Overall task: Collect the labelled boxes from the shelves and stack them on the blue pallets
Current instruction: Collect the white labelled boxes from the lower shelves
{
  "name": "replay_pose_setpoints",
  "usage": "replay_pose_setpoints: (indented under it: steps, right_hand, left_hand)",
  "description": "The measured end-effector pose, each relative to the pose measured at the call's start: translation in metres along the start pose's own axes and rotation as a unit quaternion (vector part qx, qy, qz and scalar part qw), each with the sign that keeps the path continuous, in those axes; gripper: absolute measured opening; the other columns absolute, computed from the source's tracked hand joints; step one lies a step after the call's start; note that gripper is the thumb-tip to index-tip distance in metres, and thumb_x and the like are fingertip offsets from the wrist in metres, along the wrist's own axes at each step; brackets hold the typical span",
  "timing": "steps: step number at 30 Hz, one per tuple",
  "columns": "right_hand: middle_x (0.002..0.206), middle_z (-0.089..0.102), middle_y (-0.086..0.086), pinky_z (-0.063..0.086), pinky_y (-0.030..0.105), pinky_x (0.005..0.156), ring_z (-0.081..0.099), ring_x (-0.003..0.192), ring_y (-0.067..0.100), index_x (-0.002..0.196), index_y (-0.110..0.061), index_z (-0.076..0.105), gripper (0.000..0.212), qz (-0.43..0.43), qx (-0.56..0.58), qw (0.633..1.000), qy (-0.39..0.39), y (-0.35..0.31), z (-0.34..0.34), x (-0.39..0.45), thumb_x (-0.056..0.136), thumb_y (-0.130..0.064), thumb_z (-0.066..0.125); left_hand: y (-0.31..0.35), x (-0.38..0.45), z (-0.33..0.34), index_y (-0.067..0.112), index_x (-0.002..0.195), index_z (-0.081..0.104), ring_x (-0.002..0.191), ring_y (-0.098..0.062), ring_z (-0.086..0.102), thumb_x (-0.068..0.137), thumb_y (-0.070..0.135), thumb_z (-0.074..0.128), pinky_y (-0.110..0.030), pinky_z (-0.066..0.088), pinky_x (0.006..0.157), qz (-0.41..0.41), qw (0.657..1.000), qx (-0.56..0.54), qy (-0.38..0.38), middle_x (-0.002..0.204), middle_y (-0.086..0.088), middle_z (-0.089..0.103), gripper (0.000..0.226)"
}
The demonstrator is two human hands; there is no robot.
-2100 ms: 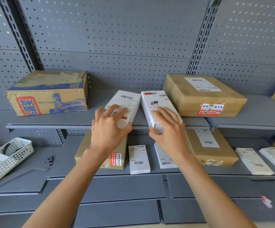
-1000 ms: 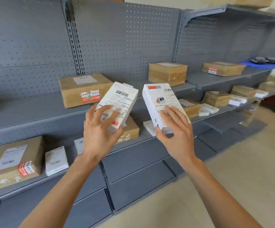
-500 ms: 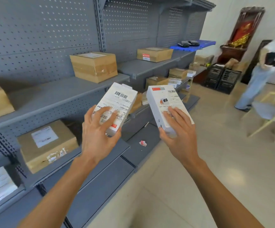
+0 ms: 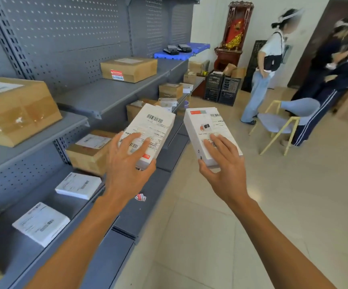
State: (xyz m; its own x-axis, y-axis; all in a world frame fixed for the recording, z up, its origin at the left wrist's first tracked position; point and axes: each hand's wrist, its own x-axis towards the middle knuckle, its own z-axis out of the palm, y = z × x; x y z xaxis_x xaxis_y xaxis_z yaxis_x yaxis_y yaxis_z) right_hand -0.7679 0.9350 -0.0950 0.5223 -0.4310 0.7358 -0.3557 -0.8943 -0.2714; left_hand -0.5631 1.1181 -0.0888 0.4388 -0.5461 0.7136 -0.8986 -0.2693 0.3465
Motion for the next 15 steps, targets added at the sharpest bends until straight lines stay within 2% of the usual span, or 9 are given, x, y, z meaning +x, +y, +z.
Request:
replay_pose_setpoints:
  steps: [5,10,15]
  right_hand:
    - [0.151,0.047,-0.002,0.048,0.058,0.094,0.037,0.143,0.02,0.138,-0.022,0.057,0.053,0.04,-0.032,0.999,0.005,0.067,0.015,0.032,0.09,-0.043,0.065]
    - [0.152,0.046,-0.002,0.047,0.059,0.095,0.035,0.144,0.018,0.139,-0.022,0.056,0.054,0.058,-0.049,0.997,0.023,0.144,0.028,0.064,0.091,-0.042,0.066]
    - [0.151,0.048,-0.001,0.049,0.056,0.093,0.038,0.143,0.02,0.138,-0.021,0.058,0.053,0.059,-0.055,0.996,0.038,0.225,0.037,0.102,0.089,-0.037,0.07]
  left_hand:
    - [0.009,0.057,0.07,0.018,0.127,0.069,0.134,-0.039,0.038,0.078,0.032,0.083,-0.055,0.048,0.097,0.047,0.998,-0.042,0.0,0.143,-0.009,0.053,0.054]
    - [0.027,0.11,0.149,0.021,0.125,0.067,0.136,-0.037,0.037,0.08,0.031,0.082,-0.054,0.05,0.093,0.09,0.993,-0.08,-0.005,0.143,-0.008,0.052,0.049]
    - [0.052,0.166,0.226,0.021,0.123,0.067,0.134,-0.039,0.039,0.077,0.026,0.086,-0.062,0.052,0.087,0.095,0.991,-0.093,-0.012,0.141,-0.008,0.053,0.05]
